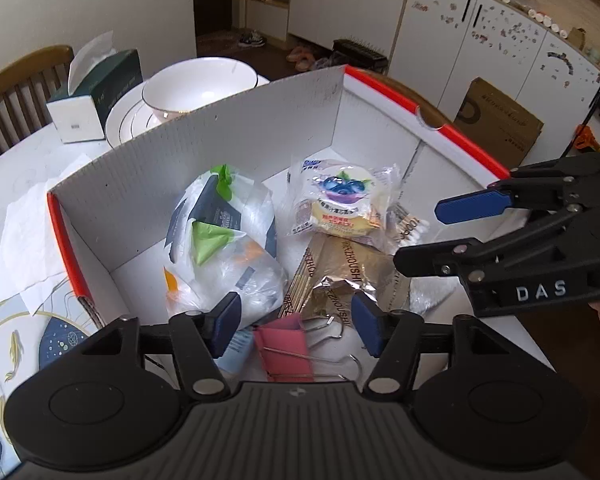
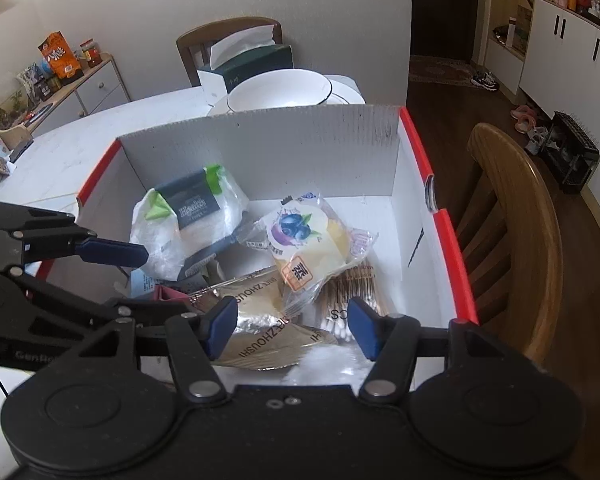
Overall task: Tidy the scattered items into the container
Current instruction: 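Open both tools to drop the clip and bubble-wrap bag into the box, then move both tools back to the pink sticky pad and silver snack packet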
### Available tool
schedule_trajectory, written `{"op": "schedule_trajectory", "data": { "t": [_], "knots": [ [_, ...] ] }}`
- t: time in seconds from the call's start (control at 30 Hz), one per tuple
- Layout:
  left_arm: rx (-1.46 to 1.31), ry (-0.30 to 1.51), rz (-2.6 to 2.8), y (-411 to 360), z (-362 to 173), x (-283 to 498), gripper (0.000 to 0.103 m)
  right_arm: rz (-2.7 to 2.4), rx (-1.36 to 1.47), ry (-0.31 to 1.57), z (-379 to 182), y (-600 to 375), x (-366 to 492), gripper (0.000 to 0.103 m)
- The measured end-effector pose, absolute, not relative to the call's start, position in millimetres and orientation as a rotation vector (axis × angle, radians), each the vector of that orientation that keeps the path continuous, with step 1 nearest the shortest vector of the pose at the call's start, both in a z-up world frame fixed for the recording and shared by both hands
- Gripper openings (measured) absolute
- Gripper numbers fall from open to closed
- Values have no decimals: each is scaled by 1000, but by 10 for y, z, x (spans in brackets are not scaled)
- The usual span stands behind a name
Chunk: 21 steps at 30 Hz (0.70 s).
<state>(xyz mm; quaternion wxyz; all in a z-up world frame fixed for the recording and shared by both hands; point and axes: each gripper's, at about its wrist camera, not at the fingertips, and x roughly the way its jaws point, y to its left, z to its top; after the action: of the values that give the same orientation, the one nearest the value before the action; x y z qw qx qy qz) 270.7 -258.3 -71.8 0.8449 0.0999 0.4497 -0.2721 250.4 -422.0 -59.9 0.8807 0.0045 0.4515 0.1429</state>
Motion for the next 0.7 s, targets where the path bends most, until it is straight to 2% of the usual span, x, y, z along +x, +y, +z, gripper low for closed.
{"op": "schedule_trajectory", "data": {
  "t": [0.7],
  "knots": [
    [103,766,-539,-1765,-147,2078,61,374,56,831,-111,-3641,2063,62]
  ]
}}
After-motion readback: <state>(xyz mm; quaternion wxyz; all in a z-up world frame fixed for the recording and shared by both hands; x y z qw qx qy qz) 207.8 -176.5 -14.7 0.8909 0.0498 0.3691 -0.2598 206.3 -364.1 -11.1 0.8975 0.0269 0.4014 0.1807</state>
